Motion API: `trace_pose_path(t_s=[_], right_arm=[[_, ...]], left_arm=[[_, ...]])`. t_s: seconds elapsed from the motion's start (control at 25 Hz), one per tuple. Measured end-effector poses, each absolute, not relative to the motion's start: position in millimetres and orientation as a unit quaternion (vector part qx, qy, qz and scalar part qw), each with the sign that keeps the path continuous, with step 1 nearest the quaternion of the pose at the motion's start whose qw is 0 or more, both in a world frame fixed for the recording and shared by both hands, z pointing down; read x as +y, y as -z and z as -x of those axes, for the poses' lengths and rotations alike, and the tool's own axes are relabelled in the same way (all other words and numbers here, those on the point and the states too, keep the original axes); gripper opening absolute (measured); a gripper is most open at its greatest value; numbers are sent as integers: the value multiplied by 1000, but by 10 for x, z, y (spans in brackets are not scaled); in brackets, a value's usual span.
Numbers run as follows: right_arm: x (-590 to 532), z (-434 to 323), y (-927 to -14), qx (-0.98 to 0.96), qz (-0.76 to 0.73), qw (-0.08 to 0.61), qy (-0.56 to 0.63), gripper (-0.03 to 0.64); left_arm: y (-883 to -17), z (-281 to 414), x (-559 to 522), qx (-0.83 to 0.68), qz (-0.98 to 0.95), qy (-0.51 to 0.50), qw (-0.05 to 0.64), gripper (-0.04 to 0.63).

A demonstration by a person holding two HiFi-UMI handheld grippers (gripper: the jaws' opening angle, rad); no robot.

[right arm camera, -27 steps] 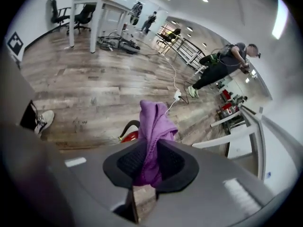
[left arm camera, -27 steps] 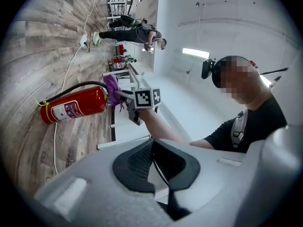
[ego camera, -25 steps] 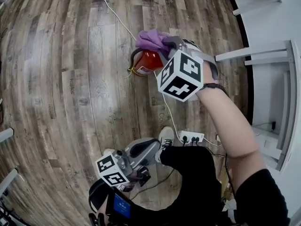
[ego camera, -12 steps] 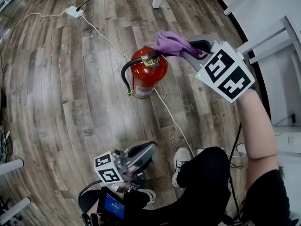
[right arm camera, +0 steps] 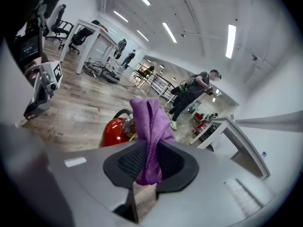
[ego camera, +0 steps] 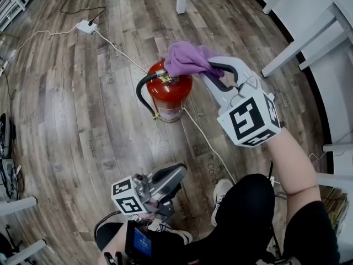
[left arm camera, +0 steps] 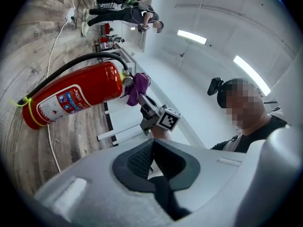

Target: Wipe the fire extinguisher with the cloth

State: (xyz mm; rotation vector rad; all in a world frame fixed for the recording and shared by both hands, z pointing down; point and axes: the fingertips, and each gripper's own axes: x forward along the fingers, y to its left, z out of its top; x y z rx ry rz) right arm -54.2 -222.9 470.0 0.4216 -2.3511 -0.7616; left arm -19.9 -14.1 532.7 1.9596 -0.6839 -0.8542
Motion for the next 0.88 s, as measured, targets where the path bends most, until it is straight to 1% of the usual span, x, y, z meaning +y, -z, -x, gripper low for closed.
trace_pose_path(t_s=[0.12,0.4,0.56,0.72,0.8,0.88], right_arm=[[-2181,434,-5006,-899,-172,300,270,63],[-2090,569,-5219,-925,-150,250,245,61],[-2009,528,-5269,-950,-136,200,198,61],[-1989,432,-5388,-959,-135,164,187,61],[-1978,377,-5556,-961,-134,165,176,61],[-1931,345,-5840,-960,-126,189,162,61]], left_arm=[[-5385,136,-131,-275,-783,338,444,-3],[-5433,214,-127,-292,-779,335,441,-3],[-5550,386,-115,-326,-766,330,445,-3],[-5590,649,-165,-363,-745,352,434,-3],[-5637,695,-180,-372,-737,358,436,-3],[-5694,685,-170,-376,-736,349,442,-3]])
